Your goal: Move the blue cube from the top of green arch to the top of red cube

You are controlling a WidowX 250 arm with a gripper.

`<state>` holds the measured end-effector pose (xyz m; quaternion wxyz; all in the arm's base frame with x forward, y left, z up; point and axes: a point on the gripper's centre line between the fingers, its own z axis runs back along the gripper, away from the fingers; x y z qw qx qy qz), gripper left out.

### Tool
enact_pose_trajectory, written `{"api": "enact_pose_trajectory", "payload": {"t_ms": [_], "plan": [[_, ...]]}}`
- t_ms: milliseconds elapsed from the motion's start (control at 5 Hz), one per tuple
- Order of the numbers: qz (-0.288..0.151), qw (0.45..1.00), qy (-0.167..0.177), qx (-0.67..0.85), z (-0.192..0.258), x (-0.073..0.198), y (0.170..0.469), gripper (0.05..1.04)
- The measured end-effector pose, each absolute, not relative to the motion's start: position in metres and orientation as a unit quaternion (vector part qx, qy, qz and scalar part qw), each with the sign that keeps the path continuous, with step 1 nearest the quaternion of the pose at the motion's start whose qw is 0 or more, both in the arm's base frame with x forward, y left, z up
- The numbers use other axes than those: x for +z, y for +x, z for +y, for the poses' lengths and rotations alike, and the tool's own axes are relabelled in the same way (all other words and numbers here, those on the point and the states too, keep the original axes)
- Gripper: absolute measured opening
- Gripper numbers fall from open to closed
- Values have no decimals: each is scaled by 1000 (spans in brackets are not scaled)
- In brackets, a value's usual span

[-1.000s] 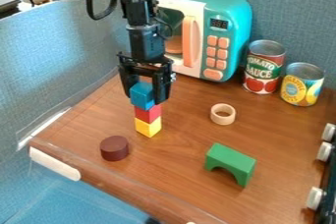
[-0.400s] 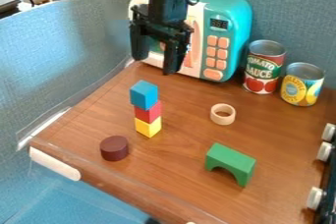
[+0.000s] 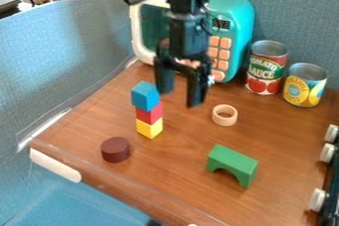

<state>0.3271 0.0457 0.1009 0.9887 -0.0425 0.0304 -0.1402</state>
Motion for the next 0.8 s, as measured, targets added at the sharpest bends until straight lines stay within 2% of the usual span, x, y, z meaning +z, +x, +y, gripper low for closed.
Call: {"api": "enact_pose_trajectory", "payload": {"t_ms": [200, 800], "plan": [[14, 989, -46, -139, 30, 91, 330, 1001], [-13, 992, 13, -122, 20, 82, 346, 1001]]}}
